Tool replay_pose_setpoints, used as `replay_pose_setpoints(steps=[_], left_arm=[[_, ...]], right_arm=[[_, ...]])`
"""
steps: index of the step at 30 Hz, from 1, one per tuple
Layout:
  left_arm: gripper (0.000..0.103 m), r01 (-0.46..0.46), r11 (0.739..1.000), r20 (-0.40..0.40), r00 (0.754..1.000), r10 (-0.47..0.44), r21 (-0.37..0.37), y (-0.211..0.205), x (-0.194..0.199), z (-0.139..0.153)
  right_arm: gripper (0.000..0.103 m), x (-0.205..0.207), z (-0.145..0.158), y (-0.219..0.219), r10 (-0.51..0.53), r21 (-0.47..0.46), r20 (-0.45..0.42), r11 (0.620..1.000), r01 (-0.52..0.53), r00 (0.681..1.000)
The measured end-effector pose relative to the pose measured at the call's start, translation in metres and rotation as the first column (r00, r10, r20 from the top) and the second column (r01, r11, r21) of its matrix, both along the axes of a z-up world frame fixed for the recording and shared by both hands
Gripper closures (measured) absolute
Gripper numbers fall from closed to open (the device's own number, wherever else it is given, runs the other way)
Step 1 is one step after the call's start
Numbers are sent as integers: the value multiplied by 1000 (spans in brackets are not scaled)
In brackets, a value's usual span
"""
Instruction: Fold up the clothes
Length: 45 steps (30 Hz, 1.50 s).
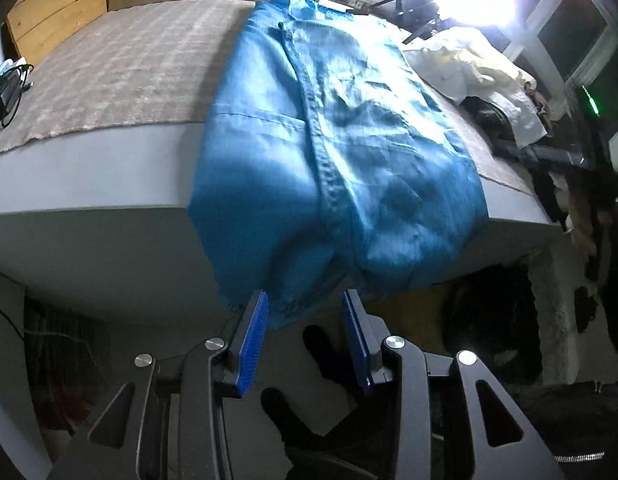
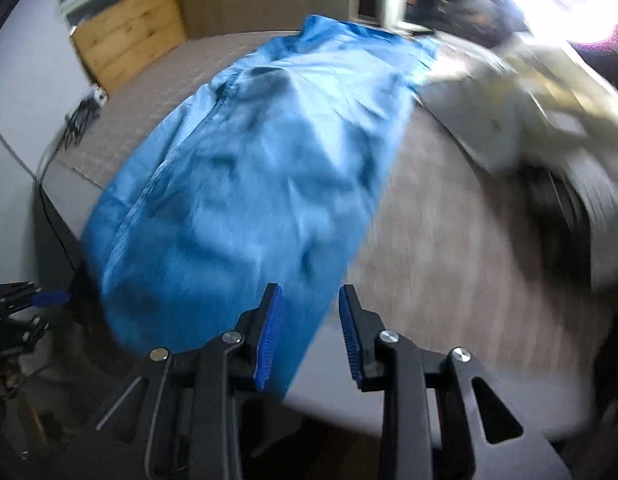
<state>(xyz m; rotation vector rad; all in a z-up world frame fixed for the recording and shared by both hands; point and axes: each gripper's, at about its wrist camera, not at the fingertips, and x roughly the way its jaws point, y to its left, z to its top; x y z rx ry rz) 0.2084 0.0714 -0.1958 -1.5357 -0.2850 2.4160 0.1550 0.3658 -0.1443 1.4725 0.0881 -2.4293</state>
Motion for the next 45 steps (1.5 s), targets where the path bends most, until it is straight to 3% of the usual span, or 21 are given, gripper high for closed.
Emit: replay_pose_setpoints(steps=[3,9,16,27,31,35,39,45], left_arm=[[66,-2,1000,5,1000,2,0,-16,-1,-5],[66,6,999,-8,1000,-7,-40,-33,3,-7],[66,5,999,-20,1000,-5,-38,-50,3,-11],[66,60,998,-14,998,-60,-5,-47,4,-12],[66,92,996,-27,995,-92,1,-35,2,-7],[66,93,996,-36,995,-93,6,-34,4,-2],[66,58,998,-41,997,-58,9,-44,9,2],[66,-29,999,-34,999,29,17,-73,19,2]], right_arm=[[70,37,-10,11,-82,-35,32,996,83,996],[68,65,-31,10,-170,-48,83,984,174,982],[68,77,-48,-1,-169,-3,101,985,171,980],[68,77,-48,-19,-149,-35,115,987,154,982],[62,74,-39,-50,-88,-47,74,995,92,993],[59,65,-30,-109,47,-19,14,999,-47,999],[58,54,-32,-172,195,95,-56,977,-189,979],[58,46,-53,-220,316,282,-83,917,-282,945]])
